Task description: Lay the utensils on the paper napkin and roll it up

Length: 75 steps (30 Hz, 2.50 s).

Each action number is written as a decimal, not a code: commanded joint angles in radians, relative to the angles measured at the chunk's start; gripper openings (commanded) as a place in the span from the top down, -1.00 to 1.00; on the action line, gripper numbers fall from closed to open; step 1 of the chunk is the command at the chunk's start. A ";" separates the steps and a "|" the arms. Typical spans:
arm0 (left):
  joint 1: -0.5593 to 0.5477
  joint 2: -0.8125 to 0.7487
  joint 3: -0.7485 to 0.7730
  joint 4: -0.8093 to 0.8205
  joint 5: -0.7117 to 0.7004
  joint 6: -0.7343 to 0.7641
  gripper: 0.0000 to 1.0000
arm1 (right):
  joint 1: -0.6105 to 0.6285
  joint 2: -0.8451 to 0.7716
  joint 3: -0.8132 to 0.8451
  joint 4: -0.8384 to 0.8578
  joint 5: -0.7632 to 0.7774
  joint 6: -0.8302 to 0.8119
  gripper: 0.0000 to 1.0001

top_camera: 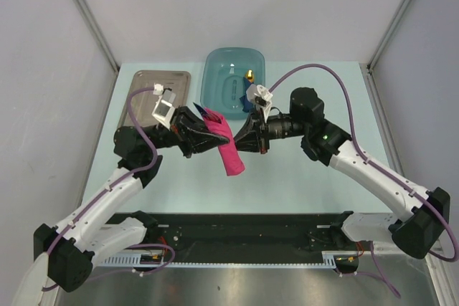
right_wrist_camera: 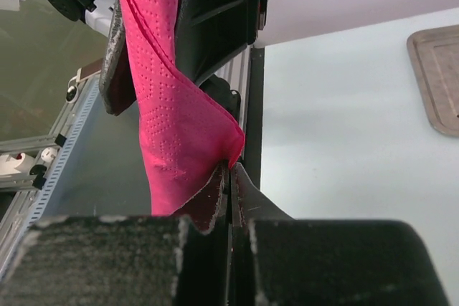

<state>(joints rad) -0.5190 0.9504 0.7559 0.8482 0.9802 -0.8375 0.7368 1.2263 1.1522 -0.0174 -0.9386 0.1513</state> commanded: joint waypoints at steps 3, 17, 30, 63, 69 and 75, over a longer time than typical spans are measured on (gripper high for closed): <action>-0.004 0.013 0.071 0.017 -0.081 0.012 1.00 | -0.014 0.027 0.030 0.094 0.044 0.033 0.77; 0.169 0.114 0.080 -0.190 -0.259 0.017 0.99 | -0.404 -0.099 0.168 -0.200 0.156 0.050 -0.32; 0.191 0.171 0.099 -0.094 -0.200 -0.049 1.00 | -0.147 -0.079 0.070 -0.044 0.263 0.137 -0.36; 0.189 0.163 0.092 0.080 -0.149 -0.117 1.00 | -0.008 0.101 0.049 0.201 0.133 0.152 -0.05; 0.189 0.186 0.100 0.098 -0.160 -0.132 1.00 | 0.012 0.105 0.043 0.211 0.113 0.159 -0.04; 0.188 0.189 0.109 0.117 -0.153 -0.144 1.00 | 0.015 0.127 0.041 0.232 0.107 0.185 0.01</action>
<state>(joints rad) -0.3340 1.1408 0.8028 0.8825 0.8665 -0.9691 0.7254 1.3376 1.1912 0.1482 -0.7746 0.3065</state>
